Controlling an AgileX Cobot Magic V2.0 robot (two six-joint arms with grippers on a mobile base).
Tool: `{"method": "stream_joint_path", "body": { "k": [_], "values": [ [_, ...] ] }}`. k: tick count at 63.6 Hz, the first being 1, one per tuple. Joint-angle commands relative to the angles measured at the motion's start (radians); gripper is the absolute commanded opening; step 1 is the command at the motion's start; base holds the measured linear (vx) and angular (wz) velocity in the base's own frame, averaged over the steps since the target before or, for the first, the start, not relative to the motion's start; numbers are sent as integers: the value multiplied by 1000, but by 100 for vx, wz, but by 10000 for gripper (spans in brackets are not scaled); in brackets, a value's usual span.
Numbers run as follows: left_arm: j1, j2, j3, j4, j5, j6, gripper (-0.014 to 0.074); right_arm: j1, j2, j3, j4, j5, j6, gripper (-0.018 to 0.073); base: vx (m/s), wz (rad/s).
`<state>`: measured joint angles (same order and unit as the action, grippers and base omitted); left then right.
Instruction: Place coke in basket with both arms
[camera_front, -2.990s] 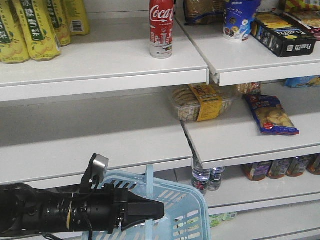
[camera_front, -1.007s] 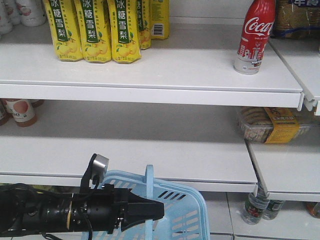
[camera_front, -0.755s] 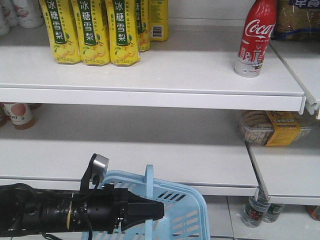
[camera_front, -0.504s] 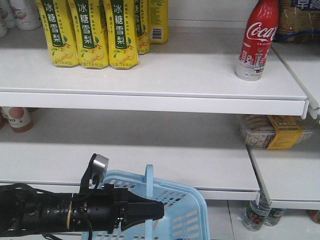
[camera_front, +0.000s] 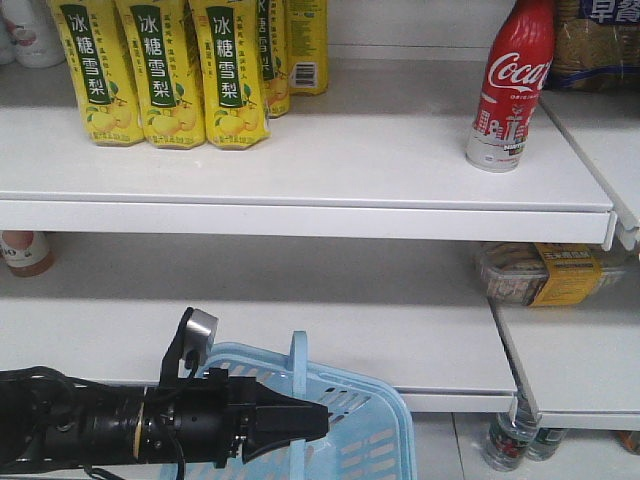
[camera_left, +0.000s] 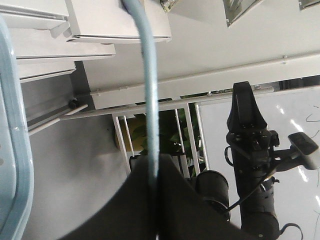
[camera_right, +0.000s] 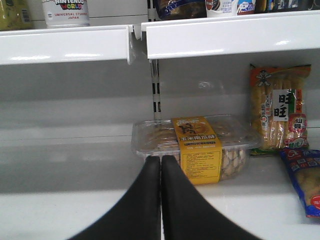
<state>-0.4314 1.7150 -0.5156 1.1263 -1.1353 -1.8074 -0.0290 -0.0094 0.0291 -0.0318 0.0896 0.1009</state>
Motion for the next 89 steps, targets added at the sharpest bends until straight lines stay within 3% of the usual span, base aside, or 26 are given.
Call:
{"method": "stream_joint_path", "body": {
  "k": [1, 89],
  "values": [
    [-5, -46, -13, -38, -239, 6, -6, -6, -18, 14, -3, -74, -2, -9, 3, -1],
    [-5, -46, -13, -38, -239, 6, -6, -6, -18, 14, -4, -74, -2, -9, 1, -1]
  ]
}}
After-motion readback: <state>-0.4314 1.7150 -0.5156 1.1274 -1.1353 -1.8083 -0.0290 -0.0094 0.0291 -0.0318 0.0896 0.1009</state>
